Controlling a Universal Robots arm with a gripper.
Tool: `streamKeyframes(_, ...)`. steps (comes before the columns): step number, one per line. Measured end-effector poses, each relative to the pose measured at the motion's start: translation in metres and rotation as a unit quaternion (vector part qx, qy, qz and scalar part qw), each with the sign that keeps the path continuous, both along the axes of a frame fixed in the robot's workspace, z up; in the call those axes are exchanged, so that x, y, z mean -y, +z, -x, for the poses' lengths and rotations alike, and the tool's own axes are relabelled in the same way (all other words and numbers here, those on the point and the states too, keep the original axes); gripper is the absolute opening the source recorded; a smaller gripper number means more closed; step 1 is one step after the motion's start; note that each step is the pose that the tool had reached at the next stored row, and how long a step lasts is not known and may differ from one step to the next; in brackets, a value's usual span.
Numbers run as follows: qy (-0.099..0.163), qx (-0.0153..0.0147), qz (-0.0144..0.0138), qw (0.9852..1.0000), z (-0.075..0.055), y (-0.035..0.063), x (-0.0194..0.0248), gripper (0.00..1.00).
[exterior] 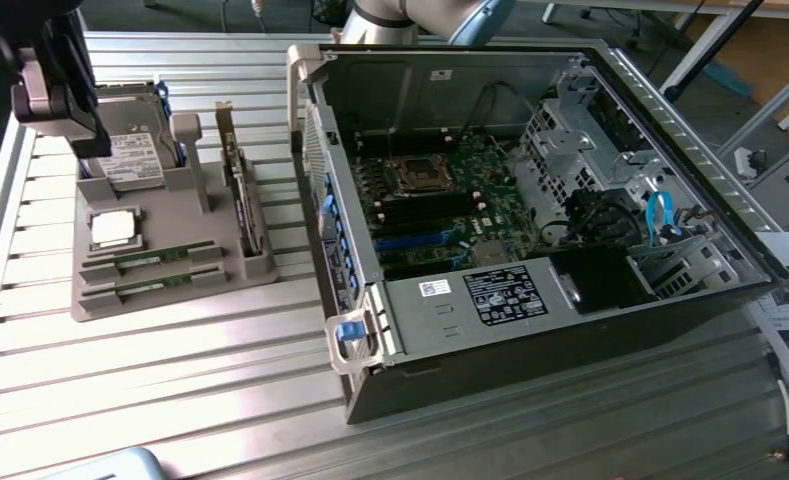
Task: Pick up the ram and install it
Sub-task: 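Pick up the ram and move it above insertion slot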
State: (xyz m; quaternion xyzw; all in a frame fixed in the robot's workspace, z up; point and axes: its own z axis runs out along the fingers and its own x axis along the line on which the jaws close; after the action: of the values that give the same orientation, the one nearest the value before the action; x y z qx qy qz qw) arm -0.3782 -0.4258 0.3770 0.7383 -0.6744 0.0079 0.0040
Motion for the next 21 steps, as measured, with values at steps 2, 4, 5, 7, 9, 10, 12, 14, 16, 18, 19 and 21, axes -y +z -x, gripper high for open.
streamKeyframes(2,0.0,-0.0001,-0.0007,1.0,0.0,-0.0006,0.0,0.11)
streamKeyframes(4,0.0,0.0,-0.0017,1.0,0.0,-0.0013,0.0,0.11)
streamKeyframes(5,0.0,0.0,-0.0021,1.0,0.0,-0.0016,0.0,0.11)
streamKeyframes(7,0.0,0.0,-0.0026,1.0,0.0,-0.0022,0.0,0.11)
streamKeyframes(9,0.0,0.0,-0.0031,1.0,0.0,-0.0029,0.0,0.11)
streamKeyframes(10,0.0,0.0,-0.0033,1.0,0.0,-0.0032,0.0,0.11)
streamKeyframes(12,0.0,0.0,-0.0048,1.0,0.0,-0.0043,0.0,0.11)
streamKeyframes(14,0.0,0.0,-0.0063,1.0,0.0,-0.0054,0.0,0.11)
streamKeyframes(16,0.0,0.0,-0.0075,1.0,0.0,-0.0066,0.0,0.11)
streamKeyframes(18,0.0,0.0,-0.0083,1.0,0.0,-0.008,0.0,0.11)
streamKeyframes(19,0.0,0.0,-0.0087,1.0,0.0,-0.0087,0.0,0.11)
streamKeyframes(21,0.0,0.0,-0.0092,1.0,0.0,-0.0098,0.0,0.11)
